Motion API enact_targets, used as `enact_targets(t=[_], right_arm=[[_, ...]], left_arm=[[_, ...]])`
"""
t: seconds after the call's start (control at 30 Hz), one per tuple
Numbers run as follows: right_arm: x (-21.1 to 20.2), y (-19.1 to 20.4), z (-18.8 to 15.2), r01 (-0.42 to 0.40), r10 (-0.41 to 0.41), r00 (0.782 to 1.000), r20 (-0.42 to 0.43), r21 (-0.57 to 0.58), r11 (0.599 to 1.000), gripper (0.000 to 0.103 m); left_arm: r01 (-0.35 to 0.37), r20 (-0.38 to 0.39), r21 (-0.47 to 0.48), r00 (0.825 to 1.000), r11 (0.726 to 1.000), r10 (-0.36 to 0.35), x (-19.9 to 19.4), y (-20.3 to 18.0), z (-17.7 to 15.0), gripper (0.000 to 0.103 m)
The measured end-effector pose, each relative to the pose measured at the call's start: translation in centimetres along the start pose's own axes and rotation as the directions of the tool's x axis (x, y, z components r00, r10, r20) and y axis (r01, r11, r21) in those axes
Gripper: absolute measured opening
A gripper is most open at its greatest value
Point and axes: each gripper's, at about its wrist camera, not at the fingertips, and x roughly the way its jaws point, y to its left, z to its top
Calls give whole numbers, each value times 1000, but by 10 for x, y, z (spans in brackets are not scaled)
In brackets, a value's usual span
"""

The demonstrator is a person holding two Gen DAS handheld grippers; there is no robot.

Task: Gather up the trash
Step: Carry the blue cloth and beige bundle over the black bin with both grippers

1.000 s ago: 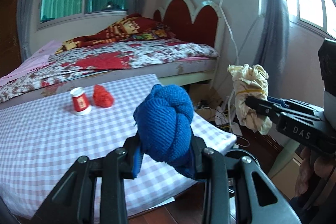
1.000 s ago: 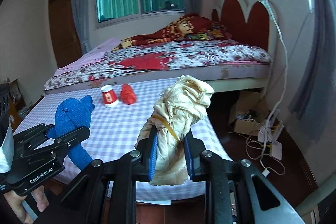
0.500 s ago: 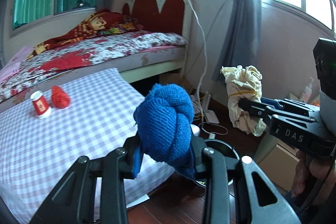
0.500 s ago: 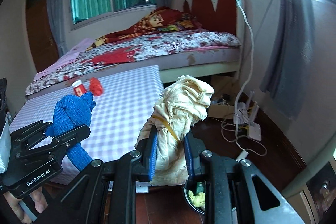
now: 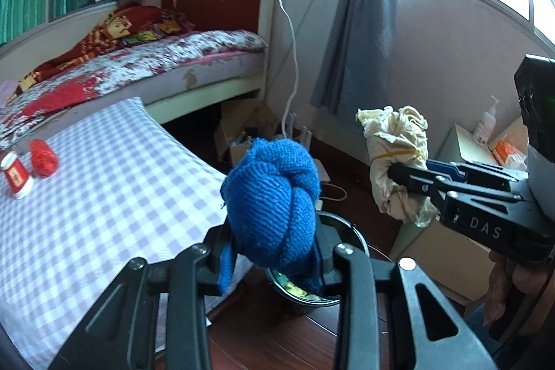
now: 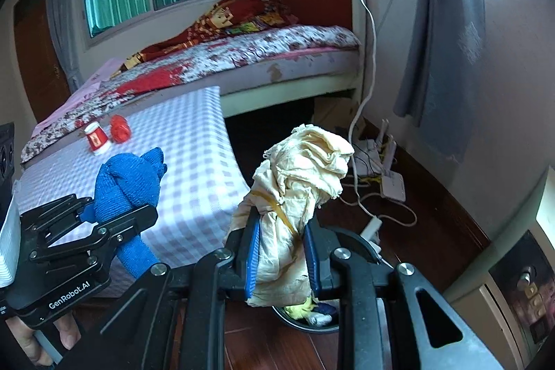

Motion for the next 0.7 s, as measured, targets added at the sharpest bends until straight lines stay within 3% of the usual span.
enact_targets(t=[0.3, 0.47, 0.7], right_arm=[[26, -33, -22, 21, -20, 994, -106, 4, 1000, 25], [54, -47, -34, 4, -5, 983, -181, -5, 1000, 25], [105, -75, -56, -31, 24, 949, -314, -18, 999, 25]], left_arm=[[56, -101, 32, 993, 998, -53, 47, -28, -13, 35], [68, -168, -4, 984, 998, -68, 77, -28, -24, 35], [104, -257, -26, 960, 994, -107, 120, -32, -41, 36]])
